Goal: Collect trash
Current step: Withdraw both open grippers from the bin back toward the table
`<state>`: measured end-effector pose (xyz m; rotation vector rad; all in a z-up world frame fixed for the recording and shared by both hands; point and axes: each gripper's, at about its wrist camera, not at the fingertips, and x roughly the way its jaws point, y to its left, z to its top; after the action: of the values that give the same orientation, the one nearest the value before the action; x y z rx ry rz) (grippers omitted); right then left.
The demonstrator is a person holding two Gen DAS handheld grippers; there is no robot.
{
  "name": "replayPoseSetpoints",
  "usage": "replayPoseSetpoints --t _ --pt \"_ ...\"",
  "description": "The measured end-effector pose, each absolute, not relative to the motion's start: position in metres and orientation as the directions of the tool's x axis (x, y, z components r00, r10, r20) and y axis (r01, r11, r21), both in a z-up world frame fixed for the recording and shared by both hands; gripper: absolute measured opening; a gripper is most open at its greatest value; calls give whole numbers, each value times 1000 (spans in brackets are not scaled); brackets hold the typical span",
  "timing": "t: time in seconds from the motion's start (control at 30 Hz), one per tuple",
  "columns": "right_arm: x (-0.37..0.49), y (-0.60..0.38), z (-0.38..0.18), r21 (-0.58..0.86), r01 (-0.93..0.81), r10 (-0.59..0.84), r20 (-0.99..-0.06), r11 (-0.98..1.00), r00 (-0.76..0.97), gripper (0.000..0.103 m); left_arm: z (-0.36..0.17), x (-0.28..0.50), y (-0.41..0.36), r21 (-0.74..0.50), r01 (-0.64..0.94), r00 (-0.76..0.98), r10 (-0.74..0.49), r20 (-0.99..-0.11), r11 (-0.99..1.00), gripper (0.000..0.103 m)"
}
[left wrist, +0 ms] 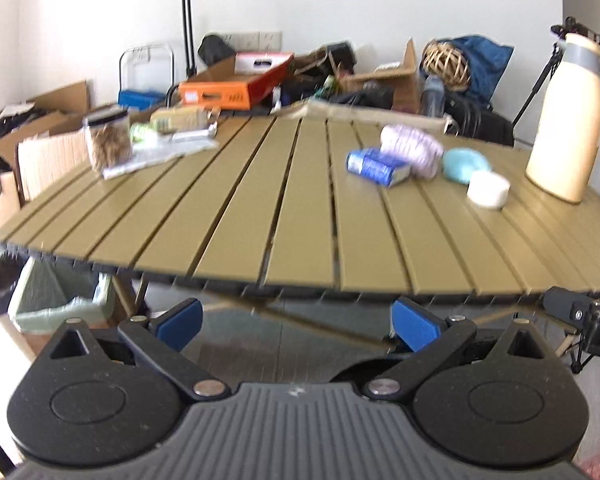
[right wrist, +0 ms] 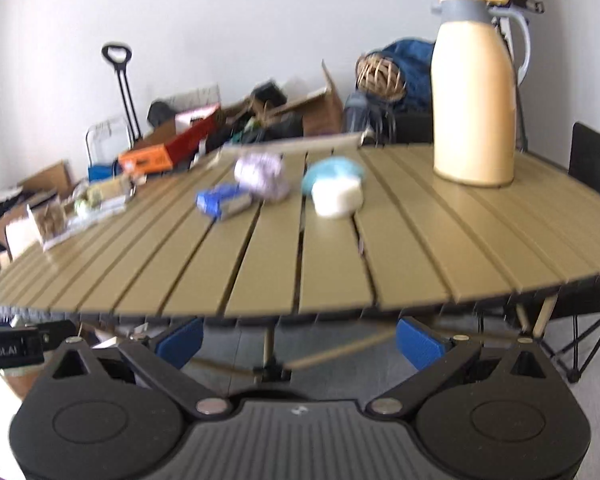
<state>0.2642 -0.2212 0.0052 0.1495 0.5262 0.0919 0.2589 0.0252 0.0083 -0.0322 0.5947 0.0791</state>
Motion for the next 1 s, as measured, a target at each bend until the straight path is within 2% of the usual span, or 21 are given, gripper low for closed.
replayPoseSetpoints --t 0.4,0.83,1.0 --pt "302 -258 31 218 21 68 -394 976 916 103 36 299 0 -74 -77 865 30 -502 994 103" --pt "357 -269 26 309 22 100 -376 951 921 103 35 355 -30 -100 -27 879 -24 -477 995 103" --pt "380 -273 29 294 52 63 -368 954 928 103 32 377 -31 -104 -29 875 -25 -483 994 103"
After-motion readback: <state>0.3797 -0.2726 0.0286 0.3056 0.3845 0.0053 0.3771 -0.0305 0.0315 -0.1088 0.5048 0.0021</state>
